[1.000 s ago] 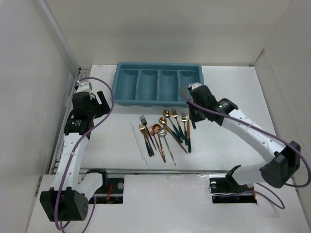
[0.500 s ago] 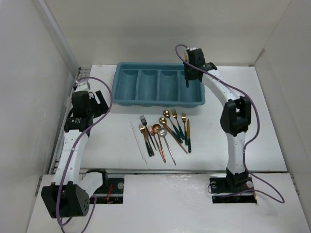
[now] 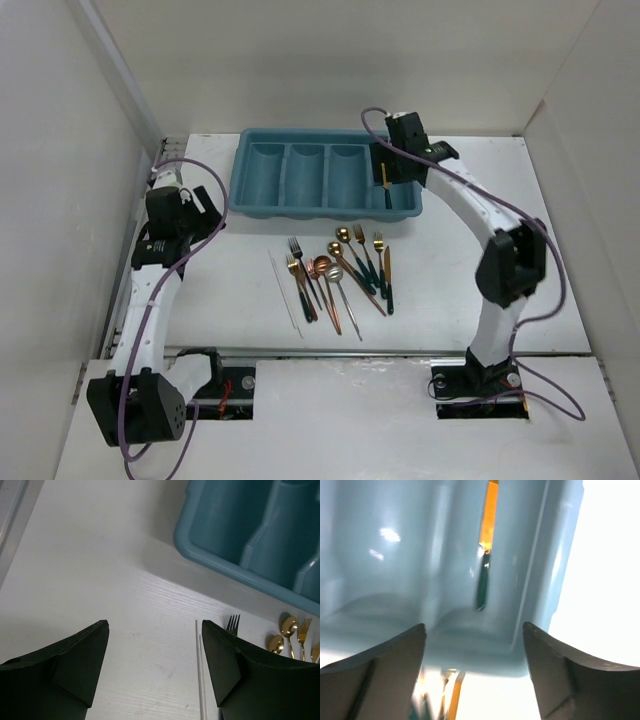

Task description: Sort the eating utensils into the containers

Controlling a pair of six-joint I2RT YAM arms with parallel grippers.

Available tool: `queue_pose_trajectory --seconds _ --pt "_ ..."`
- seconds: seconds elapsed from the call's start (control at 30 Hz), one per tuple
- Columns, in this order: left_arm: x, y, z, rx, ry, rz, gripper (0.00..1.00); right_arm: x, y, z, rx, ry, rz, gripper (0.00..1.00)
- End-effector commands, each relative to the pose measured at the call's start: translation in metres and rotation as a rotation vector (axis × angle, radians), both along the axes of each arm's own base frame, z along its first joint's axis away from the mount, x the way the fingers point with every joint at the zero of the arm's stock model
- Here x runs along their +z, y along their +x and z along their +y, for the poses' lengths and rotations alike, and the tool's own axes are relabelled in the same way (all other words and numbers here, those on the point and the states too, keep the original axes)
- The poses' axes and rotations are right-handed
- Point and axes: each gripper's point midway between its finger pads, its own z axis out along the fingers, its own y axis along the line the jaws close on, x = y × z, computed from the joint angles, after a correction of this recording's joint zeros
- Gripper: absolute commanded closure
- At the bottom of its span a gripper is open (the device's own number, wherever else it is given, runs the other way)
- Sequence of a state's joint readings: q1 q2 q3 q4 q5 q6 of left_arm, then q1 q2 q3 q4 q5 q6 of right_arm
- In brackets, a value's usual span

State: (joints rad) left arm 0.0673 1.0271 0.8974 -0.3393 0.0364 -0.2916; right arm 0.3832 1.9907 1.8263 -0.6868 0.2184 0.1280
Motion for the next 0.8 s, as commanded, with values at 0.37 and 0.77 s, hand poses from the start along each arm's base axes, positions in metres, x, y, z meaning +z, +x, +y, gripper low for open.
queue_pose_trajectory --seconds 0.37,0.77 --pt "-0.012 -0.012 -0.031 -0.048 -0.145 -0.006 0.29 -0.060 -0.251 0.044 0.042 0.213 0.264 0.50" --pt "0.007 -0.017 -0.032 -0.060 -0.127 -0.066 0.29 -0.115 -0.277 0.039 0.047 0.181 0.362 0.68"
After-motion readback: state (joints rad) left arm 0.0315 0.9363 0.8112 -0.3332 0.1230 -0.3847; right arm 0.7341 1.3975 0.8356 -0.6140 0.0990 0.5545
